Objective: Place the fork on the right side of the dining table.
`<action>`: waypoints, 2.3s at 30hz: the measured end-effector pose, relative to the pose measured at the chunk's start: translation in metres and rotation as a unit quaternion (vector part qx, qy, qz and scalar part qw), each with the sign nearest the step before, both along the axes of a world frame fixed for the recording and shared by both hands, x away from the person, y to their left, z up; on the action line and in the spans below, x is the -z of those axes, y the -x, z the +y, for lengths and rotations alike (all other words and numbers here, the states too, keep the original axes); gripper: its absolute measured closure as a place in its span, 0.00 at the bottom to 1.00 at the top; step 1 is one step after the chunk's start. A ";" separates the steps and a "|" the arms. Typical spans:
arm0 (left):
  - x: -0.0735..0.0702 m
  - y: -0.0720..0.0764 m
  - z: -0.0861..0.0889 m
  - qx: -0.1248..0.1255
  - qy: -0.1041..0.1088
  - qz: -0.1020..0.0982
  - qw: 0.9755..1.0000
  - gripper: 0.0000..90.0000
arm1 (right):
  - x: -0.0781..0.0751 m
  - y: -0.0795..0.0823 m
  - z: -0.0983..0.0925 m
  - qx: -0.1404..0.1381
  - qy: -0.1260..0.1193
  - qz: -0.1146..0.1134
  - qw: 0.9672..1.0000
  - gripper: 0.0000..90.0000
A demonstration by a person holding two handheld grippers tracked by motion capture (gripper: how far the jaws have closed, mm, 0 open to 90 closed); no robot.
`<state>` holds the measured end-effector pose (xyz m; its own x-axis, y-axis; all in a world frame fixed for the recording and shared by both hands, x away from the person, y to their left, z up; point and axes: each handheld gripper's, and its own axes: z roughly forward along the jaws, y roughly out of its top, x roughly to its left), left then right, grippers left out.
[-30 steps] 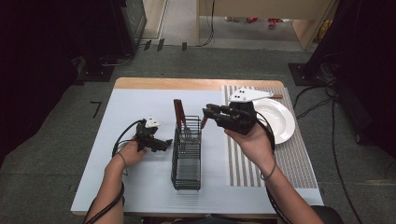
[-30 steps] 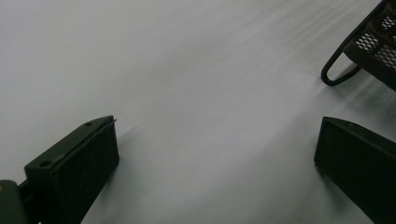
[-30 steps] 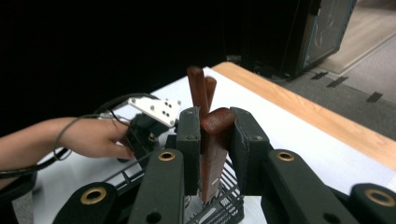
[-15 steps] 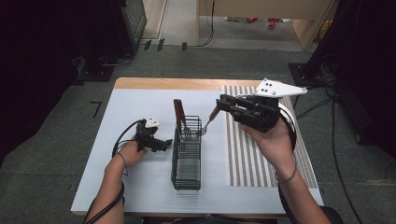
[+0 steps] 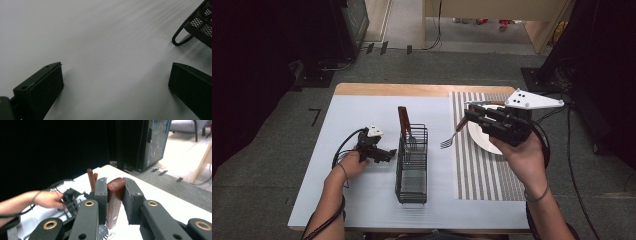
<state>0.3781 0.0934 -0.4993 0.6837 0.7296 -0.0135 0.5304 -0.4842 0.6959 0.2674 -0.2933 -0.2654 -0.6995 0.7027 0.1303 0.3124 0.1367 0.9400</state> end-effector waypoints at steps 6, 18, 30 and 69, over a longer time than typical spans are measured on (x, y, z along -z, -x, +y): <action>0.000 0.000 0.000 0.000 0.001 0.000 1.000 0.00 | 0.018 -0.001 -0.010 0.012 0.020 0.017 1.000 0.84; 0.000 0.000 0.000 -0.001 0.002 0.000 1.000 0.00 | 0.041 0.003 -0.037 0.031 0.027 0.034 0.999 0.84; 0.000 0.000 0.000 -0.001 0.001 0.000 1.000 0.00 | 0.064 0.013 -0.065 0.047 0.053 0.052 0.996 0.84; 0.000 0.000 0.000 -0.001 0.001 0.000 1.000 0.00 | 0.109 0.034 -0.121 0.190 0.026 0.102 0.976 0.79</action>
